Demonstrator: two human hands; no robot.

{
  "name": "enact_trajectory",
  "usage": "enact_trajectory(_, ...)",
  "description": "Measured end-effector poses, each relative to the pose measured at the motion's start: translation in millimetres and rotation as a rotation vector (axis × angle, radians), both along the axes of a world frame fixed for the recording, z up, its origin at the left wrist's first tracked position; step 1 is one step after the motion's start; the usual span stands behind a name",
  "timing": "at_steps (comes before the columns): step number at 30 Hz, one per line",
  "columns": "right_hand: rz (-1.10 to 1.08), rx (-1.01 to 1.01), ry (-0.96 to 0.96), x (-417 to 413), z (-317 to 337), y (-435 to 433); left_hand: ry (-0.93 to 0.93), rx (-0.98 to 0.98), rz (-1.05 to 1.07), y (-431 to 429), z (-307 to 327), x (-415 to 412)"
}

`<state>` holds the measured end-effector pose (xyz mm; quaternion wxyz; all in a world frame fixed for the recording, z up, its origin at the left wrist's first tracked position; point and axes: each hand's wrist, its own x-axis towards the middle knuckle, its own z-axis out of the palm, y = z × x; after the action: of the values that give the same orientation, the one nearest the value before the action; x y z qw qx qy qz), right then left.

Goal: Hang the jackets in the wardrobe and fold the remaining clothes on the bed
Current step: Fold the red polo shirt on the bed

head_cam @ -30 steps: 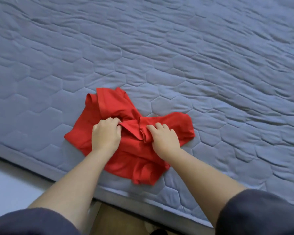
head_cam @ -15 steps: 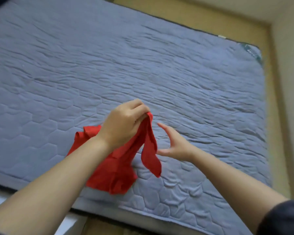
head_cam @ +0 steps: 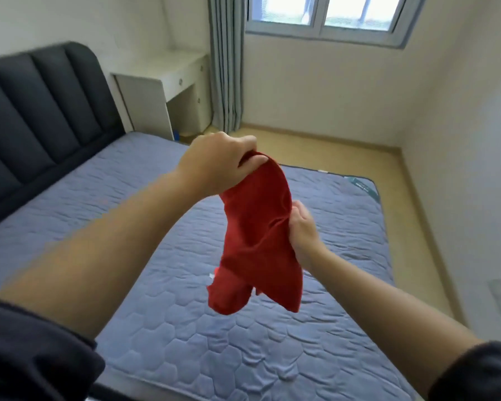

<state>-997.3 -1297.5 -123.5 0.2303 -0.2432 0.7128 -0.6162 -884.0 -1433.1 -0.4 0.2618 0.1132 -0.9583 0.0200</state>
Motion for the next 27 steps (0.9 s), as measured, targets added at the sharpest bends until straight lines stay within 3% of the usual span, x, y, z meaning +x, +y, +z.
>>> enact_trajectory(2, 0.132, -0.020, 0.177, -29.5, 39.8, 42.4, -0.210, -0.187, -0.037, 14.8, 34.1, 3.4)
enact_trajectory(4, 0.379, 0.245, 0.526, -57.0, 72.1, 86.9, -0.387, -0.336, 0.001, 28.6, 56.3, 4.4)
enact_trajectory(6, 0.522, 0.560, 0.748, -78.7, 92.5, 122.9, -0.403, -0.405, 0.060, 46.5, 67.8, -2.9)
enact_trajectory(8, 0.464, 0.845, 0.867, -99.1, 106.6, 149.6, -0.314, -0.404, 0.133, 65.2, 76.6, -16.2)
enact_trajectory(10, 0.293, 0.948, 0.817, -118.1, 121.3, 175.2, -0.231, -0.386, 0.210, 77.5, 82.9, -27.3)
enact_trajectory(13, 0.143, 0.898, 0.718, -138.9, 131.7, 208.2, -0.214, -0.246, 0.346, 80.0, 75.2, -41.7)
enact_trajectory(17, 0.179, 0.991, 0.647, -146.9, 109.7, 218.3, -0.305, 0.063, 0.455, 78.0, 34.4, -64.5)
enact_trajectory(23, 0.100, 1.090, 0.646, -175.3, 84.9, 198.8, -0.347, 0.134, 0.540, 56.4, -21.8, -96.9)
enact_trajectory(25, 0.239, 1.064, 0.466, -174.6, 77.3, 184.6, -0.277, 0.095, 0.608, 44.6, -31.7, -106.1)
enact_trajectory(27, 0.563, 1.025, 0.104, -158.3, 62.0, 171.1, -0.146, 0.138, 0.599, 39.6, -35.8, -121.1)
